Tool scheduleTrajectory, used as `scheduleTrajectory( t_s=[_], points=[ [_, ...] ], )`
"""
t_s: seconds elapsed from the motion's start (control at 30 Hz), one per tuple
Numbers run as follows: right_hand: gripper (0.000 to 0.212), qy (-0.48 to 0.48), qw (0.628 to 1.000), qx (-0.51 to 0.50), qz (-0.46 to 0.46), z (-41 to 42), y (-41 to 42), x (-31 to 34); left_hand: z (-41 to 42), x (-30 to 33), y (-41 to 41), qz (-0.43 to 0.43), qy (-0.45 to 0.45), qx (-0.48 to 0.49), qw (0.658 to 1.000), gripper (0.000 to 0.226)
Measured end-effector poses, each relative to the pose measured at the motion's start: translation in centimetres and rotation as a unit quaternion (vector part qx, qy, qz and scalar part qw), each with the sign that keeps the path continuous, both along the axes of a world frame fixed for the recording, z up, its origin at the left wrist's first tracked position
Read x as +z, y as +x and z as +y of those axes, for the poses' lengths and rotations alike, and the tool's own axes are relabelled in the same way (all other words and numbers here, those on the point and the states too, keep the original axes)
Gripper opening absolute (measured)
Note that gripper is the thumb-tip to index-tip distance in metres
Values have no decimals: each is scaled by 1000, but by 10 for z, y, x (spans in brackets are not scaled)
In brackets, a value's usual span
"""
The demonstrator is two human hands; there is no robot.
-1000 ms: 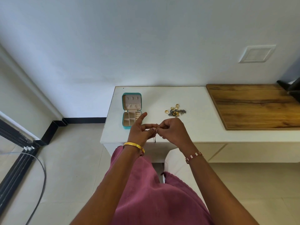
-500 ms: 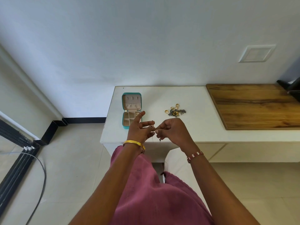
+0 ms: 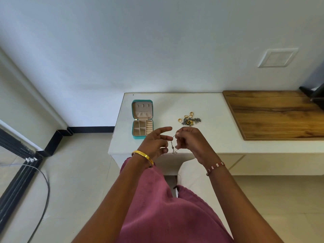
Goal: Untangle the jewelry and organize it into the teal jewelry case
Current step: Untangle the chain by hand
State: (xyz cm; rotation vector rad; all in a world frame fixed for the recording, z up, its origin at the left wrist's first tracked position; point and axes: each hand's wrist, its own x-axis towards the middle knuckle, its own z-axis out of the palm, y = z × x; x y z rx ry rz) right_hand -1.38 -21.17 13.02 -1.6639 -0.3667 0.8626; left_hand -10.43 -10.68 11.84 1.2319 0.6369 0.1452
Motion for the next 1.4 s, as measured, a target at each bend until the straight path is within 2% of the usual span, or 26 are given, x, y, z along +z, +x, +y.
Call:
scheduleTrajectory(
  t_s=[0.17,0.37,0.5,0.63,0.73,0.83,0.93,1.0,1.1,1.4],
  points=[
    [25,-43,998,-32,-36,-2,0,10,0,0,-2,30,117,-9,993,41],
    [23,-62,997,-36,-39,-5,1,13,0,-2,-2,62,199,-31,977,37],
    [25,-64,996,-42,-46,-5,0,15,-4,-1,-4,47,224,-37,973,26],
    [24,-56,996,-43,-50,-5,-1,16,-6,-2,-5,26,312,-22,949,20],
    [21,-39,996,-48,-62,-5,0,13,-5,-3,-5,21,336,-15,941,18],
    [18,-30,991,-46,-118,-4,1,10,-5,-2,-6,14,295,-3,955,19],
    [6,-46,980,-34,-190,-2,2,2,-7,-2,-7,13,194,14,981,23],
    [8,-61,974,-21,-217,-2,2,-3,-9,-2,-8,1,115,34,993,25],
    [4,-72,964,-17,-256,-2,1,-2,-10,-2,-8,-20,21,63,998,23],
    [11,-70,962,76,-254,-1,-2,10,-7,-3,-6,-20,-62,131,989,21]
  ],
)
